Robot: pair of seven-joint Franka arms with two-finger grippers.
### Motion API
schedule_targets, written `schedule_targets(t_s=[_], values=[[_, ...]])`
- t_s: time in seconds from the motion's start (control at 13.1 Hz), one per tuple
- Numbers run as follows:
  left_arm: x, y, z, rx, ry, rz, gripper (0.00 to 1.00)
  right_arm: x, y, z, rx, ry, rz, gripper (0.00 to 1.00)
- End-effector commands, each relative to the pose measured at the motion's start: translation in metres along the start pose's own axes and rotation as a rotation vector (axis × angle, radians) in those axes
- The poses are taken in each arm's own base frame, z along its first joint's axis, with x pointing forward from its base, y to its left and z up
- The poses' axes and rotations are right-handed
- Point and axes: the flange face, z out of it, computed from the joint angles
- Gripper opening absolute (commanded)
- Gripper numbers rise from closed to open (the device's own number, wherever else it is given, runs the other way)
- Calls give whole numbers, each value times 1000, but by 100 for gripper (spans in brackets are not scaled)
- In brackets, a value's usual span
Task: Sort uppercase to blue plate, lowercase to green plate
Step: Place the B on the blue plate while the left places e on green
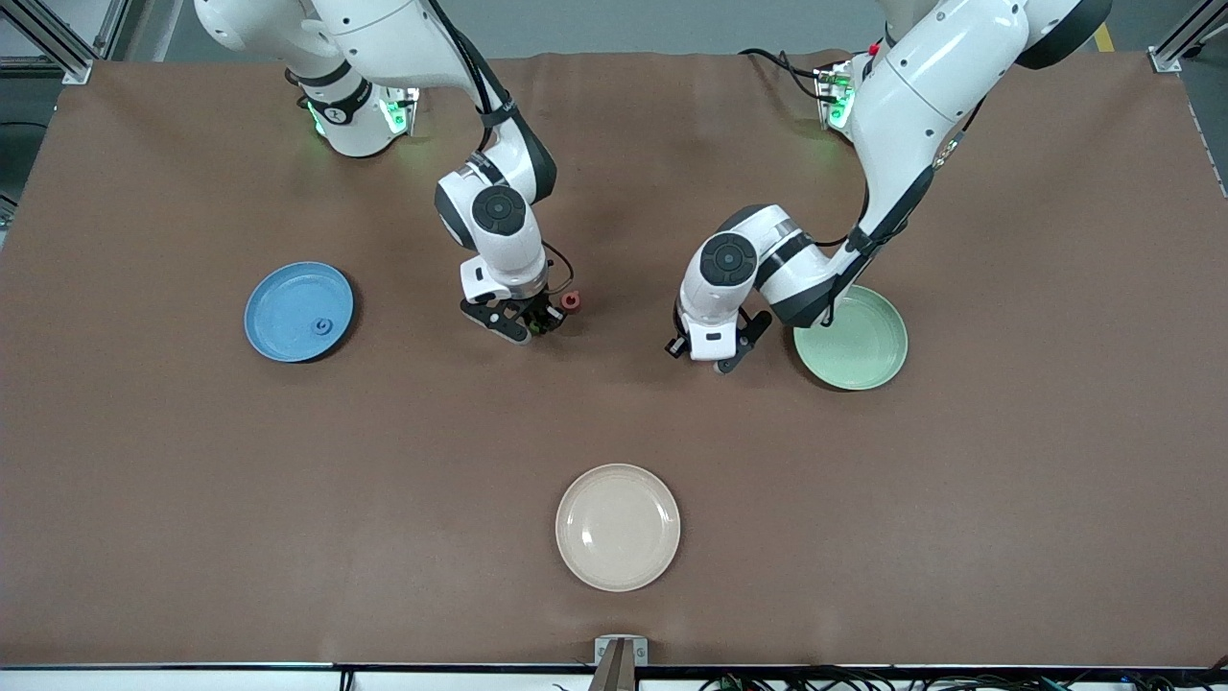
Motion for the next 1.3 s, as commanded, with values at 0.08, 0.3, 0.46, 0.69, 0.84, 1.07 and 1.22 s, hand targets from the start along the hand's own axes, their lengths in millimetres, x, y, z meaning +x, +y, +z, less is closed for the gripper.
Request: schedule_targets(t_s=[0.08, 0.3, 0.46, 0.69, 0.84, 1.07, 1.22], values=[[9, 2, -12, 7, 33, -10, 17, 10, 2, 0, -32, -12, 3, 0], [14, -4, -66, 62, 114, -9, 17, 43, 20, -29, -126, -85, -94, 0], [23, -14, -89, 83, 118, -3, 15, 73, 46, -53, -145, -133, -175, 0], [61, -49, -112, 129, 21, 116, 15, 113, 108, -74, -148, -167, -293, 0], [97, -81, -121, 136, -33, 239, 14, 141, 164, -78, -182, -158, -374, 0], [142, -119, -109, 172, -33, 395, 14, 171, 221, -78, -178, -180, -471, 0], [166, -136, -98, 192, -9, 466, 14, 177, 251, -72, -162, -194, -498, 0]])
